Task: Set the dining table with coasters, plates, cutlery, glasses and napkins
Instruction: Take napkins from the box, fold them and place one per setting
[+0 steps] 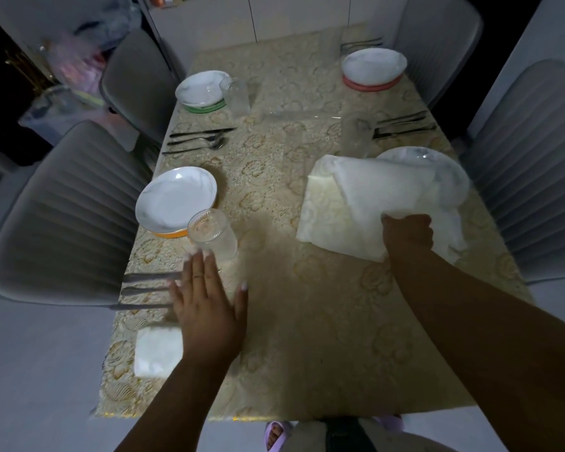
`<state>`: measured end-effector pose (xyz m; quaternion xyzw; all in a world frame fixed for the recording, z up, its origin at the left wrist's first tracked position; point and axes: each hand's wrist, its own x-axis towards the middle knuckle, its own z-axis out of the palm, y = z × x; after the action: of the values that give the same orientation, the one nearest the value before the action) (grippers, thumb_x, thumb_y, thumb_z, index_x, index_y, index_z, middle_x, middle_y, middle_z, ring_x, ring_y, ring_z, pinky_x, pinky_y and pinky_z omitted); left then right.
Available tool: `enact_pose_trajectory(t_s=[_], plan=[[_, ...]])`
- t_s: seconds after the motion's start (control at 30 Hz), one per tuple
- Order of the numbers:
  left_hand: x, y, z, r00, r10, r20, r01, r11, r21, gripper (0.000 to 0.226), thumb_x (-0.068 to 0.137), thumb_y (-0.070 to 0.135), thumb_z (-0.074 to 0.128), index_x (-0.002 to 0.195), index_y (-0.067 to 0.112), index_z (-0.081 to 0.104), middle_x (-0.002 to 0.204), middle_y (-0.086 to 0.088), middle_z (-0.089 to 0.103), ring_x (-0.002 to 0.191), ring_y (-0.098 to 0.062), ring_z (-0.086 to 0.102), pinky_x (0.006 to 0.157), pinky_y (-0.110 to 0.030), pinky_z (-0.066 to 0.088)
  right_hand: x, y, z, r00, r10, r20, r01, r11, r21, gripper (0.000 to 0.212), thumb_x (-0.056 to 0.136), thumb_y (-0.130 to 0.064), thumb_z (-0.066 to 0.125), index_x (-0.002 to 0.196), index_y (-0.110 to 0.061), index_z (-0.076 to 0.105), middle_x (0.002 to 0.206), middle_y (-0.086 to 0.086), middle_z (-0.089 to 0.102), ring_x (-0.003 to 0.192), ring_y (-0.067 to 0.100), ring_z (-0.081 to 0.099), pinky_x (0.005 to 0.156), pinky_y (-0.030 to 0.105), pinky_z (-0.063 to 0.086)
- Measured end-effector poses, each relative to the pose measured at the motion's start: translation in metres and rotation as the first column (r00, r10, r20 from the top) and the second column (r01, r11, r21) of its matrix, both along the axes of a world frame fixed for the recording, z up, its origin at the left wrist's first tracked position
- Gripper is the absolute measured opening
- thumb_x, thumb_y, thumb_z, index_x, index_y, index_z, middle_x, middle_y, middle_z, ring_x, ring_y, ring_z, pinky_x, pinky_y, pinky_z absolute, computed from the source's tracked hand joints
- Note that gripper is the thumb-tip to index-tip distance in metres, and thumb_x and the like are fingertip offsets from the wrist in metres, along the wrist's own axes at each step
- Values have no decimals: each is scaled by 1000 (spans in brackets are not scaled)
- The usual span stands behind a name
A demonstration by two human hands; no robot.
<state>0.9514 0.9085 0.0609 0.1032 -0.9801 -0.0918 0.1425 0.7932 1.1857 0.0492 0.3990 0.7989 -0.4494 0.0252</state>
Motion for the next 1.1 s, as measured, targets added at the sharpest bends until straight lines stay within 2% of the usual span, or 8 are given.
enact_pose_trajectory(t_s=[0.17,0.27,0.33,0.6,0.73,0.83,0.9,1.1], plan=[[-49,63,20,979,-203,-25,204,967,150,63,93,47,42,140,7,43,148,-14,41,141,-31,31,117,-49,15,-6,19,3,999,-49,2,49,985,-166,63,82,-37,70,126,2,47,120,16,58,107,31,59,90,39,49],[-71,98,22,935,-353,-33,353,917,187,52,90,38,56,133,8,52,139,-13,51,135,-30,41,115,-47,22,-7,27,6,995,26,-95,-62,911,-408,10,92,-19,55,87,-11,60,82,4,58,70,18,57,68,31,49],[-84,119,24,903,-426,-50,427,881,205,47,87,33,65,125,7,58,129,-13,59,125,-30,51,110,-44,32,-10,32,10,992,42,-121,-93,885,-457,22,93,-12,52,71,-17,51,72,0,51,60,12,49,62,27,44],[-110,171,15,881,-465,86,418,851,318,51,87,29,68,132,10,52,134,-8,54,127,-23,45,102,-29,37,-3,27,14,995,100,2,-75,761,-644,25,88,-17,67,72,0,58,66,14,56,59,25,56,73,41,54],[-115,179,7,890,-434,143,384,879,282,63,80,32,74,133,10,47,131,-8,51,120,-24,47,95,-31,41,-10,30,31,980,133,-149,-200,653,-731,13,87,-11,67,78,-6,59,64,7,56,59,16,56,64,29,51],[-121,182,14,933,-354,62,328,909,256,33,86,21,64,116,9,56,114,-8,60,104,-23,58,79,-29,44,-17,31,49,946,202,-252,-323,621,-714,7,88,-14,65,86,-10,61,65,2,57,59,13,56,61,27,48],[-131,184,24,957,-286,-46,285,899,334,14,90,16,58,100,7,61,98,-7,65,90,-23,63,72,-28,45,-24,31,60,914,234,-333,-405,605,-686,6,90,-16,62,86,-12,59,70,2,59,65,13,57,64,27,47],[-155,191,62,971,-224,-79,231,811,537,30,85,32,69,103,10,59,93,0,67,85,-15,63,70,-29,50,-42,29,91,821,329,-466,-571,481,-665,15,97,-17,50,92,-12,62,87,2,67,84,13,63,78,28,46]])
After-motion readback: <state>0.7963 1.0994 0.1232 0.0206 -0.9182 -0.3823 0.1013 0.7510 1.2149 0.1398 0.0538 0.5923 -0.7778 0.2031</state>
